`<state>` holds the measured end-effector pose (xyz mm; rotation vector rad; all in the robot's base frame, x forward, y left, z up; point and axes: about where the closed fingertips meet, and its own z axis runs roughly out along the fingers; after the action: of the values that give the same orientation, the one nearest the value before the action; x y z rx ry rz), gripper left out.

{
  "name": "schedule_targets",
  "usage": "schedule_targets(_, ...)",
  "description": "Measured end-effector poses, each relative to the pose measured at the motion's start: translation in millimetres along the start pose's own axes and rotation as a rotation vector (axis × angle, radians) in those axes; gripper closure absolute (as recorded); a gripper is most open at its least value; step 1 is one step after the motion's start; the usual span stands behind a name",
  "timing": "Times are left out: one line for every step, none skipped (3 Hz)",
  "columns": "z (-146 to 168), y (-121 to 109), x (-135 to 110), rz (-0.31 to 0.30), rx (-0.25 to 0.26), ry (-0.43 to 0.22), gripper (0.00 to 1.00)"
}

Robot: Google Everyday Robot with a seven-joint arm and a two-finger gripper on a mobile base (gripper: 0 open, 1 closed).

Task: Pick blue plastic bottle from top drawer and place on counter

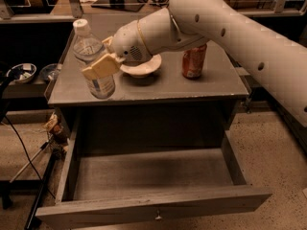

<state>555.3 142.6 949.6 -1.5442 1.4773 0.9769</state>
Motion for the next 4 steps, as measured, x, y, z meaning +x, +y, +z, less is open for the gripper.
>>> schedule_targets(10.2,-14.3,-1.3,0.001,-0.022,-0.021,1.0)
schedule_targets(29.8,-32.8,-0.3,0.006,-0.068,-0.044,1.0)
schedule_targets(51.5,-47.9,1.8,0.019,-0.121,-0.064,1.0)
schedule_targets(52.1,-48.1,2.1,0.021,-0.123,-0.064,1.0)
